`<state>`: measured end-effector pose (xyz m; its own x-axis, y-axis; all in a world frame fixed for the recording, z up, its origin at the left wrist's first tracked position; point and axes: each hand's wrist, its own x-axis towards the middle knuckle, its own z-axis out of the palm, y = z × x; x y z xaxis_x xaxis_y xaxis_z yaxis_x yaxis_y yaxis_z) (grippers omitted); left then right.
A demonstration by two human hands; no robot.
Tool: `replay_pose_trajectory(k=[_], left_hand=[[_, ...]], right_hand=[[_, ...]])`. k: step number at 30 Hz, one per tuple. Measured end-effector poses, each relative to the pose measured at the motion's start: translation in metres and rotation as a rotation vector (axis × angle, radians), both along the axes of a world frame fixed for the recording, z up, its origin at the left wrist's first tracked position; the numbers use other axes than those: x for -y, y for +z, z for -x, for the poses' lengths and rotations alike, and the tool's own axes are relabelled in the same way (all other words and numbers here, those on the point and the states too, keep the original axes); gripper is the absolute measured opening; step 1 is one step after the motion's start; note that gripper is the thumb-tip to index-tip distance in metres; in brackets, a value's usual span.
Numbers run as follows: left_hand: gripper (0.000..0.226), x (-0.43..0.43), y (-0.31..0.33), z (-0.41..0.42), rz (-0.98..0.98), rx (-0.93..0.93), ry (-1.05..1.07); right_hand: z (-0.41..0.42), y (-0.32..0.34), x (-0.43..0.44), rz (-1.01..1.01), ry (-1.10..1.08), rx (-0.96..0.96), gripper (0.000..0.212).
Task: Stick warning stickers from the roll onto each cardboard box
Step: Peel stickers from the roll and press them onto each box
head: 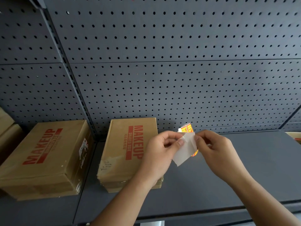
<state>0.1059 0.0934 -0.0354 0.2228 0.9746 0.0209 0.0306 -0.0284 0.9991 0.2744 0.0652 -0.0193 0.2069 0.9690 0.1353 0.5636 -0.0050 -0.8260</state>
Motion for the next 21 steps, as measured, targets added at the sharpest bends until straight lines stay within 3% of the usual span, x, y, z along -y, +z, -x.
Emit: replay_pose_trajectory(k=[11,17,19,21], left_hand=[[0.006,0.003,0.005,0.003,-0.063,-0.218,0.052],[0.017,0.014,0.012,0.007,-0.327,-0.477,0.086],[0.015,0.018,0.019,0.008,-0.388,-0.395,0.128],[0.018,0.023,0.026,0.011,-0.283,-0.188,0.091]], right_hand=[[-0.034,0.022,-0.008,-0.077,-0.292,-0.104,0.021],[-0.017,0.04,0.005,-0.22,-0.273,-0.074,0.017],[-0.001,0.038,0.01,-0.295,-0.222,-0.008,0.015],[0.016,0.033,0.013,-0.428,-0.159,0.124,0.015]])
